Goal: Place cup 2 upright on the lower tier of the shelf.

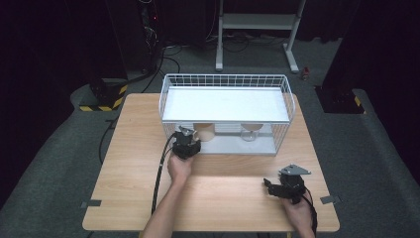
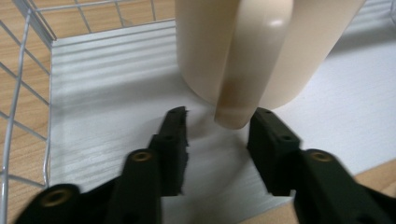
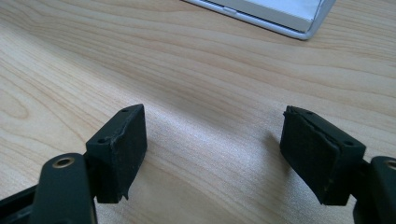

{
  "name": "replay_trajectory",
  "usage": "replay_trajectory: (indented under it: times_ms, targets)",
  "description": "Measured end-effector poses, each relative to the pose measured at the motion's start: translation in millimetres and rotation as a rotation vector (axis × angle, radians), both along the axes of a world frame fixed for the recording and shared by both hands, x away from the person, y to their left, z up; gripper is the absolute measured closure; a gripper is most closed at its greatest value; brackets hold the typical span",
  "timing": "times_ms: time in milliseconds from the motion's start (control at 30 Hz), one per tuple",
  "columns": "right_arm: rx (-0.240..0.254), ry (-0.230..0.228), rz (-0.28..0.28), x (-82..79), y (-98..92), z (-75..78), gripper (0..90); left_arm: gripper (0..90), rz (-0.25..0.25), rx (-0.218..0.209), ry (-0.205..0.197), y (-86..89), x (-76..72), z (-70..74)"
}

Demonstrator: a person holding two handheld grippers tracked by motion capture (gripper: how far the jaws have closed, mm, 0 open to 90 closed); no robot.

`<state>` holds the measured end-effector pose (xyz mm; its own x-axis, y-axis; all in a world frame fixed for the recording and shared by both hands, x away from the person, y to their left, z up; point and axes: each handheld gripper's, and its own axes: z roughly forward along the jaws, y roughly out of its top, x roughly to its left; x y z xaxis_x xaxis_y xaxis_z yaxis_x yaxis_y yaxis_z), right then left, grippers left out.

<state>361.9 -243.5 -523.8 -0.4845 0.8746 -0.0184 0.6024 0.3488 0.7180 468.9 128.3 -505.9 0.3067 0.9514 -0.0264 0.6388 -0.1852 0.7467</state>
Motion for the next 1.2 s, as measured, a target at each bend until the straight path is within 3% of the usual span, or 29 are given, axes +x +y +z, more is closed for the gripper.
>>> replay_trajectory:
  times_ms: [133,333,567,833,1200]
  targets:
    - [0.000,-0.001,0.000,0.1,0.0,0.0,22.9,44.9,-0.020,0.018,-0.006,0.1,-4.9,4.2]
    - [0.000,-0.001,0.000,0.1,-0.1,0.0,22.9,38.9,-0.038,-0.003,-0.001,3.3,-13.1,8.6]
    - [0.000,-0.001,0.001,0.1,-0.1,-0.1,22.9,37.3,-0.031,-0.010,-0.022,13.6,-25.1,10.5]
    - [0.000,-0.001,0.001,0.1,0.0,0.0,22.9,36.3,-0.037,-0.053,-0.040,18.7,-38.1,14.0]
    - [0.000,-0.001,0.000,0.0,0.0,0.0,22.9,35.9,-0.050,-0.051,-0.066,24.5,-52.5,19.7]
